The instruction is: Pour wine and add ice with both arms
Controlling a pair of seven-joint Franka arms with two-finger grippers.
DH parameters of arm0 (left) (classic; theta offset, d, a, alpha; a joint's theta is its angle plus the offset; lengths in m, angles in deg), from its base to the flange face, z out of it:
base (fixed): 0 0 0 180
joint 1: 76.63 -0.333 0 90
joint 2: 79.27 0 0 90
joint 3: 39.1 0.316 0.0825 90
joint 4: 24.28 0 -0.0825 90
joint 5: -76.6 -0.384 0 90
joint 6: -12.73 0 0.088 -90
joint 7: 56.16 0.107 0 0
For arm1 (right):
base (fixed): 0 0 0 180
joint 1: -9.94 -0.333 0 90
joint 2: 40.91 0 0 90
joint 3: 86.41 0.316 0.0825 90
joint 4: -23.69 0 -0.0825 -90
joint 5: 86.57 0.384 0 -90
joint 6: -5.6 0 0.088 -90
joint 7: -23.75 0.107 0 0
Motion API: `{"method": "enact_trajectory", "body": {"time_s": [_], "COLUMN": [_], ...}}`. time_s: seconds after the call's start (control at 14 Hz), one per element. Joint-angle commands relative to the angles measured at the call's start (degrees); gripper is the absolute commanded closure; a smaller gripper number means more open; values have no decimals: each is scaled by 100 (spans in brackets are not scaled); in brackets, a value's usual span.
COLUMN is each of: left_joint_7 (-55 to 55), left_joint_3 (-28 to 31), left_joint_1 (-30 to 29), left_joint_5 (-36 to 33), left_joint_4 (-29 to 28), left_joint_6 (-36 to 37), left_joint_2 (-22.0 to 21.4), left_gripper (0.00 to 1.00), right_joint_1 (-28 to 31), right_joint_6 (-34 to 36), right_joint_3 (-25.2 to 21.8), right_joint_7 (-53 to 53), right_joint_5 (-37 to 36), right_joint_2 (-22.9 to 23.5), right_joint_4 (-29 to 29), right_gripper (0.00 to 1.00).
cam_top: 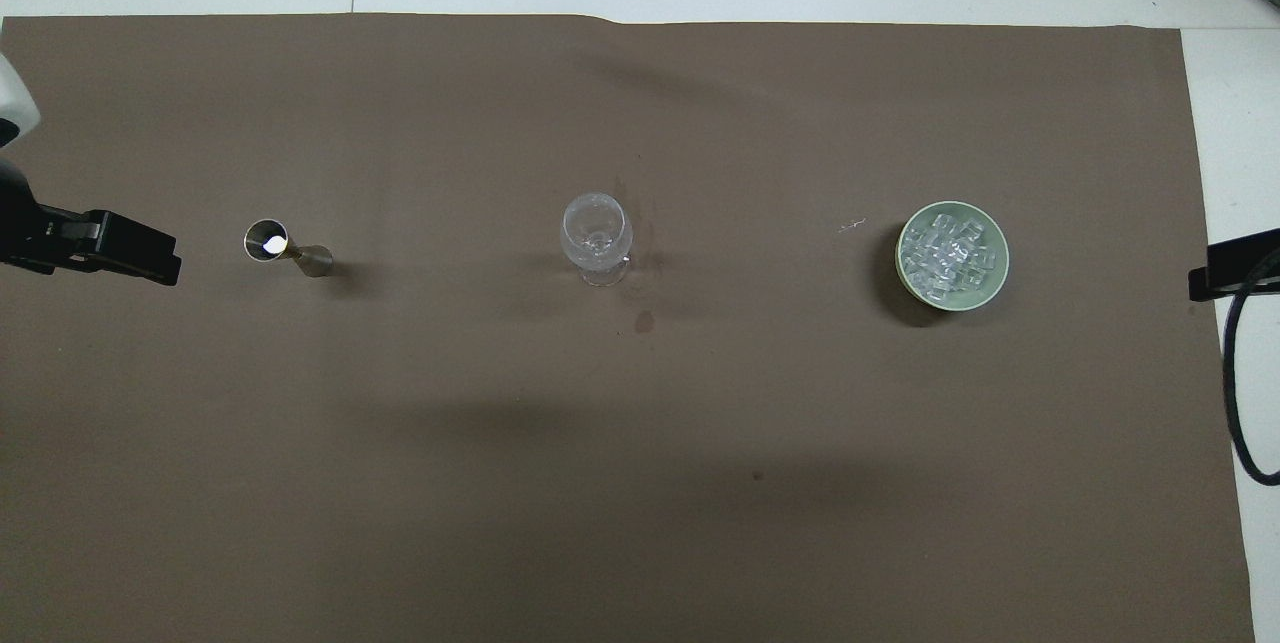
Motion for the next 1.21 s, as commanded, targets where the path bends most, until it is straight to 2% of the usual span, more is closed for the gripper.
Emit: {"method": "enact_trajectory", "body": {"time_s": [0.0, 1.14], "left_joint_7": [11, -7], "left_joint_3": [-65, -65], "left_joint_1": [-81, -63], "left_joint_5": [32, 49], "left_joint_4": [54, 37], "left_joint_6": [-38, -363], "left_joint_2": [13, 66], "left_gripper": [0, 0], "right_joint_1": [32, 32], "right_joint_6": [-76, -76], "right_joint_3": [9, 9], "right_joint_7": [-91, -91], "right_joint_5": [50, 50], "right_joint_2": [-118, -118], "right_joint_4": [-145, -145], "right_gripper": [0, 0]}}
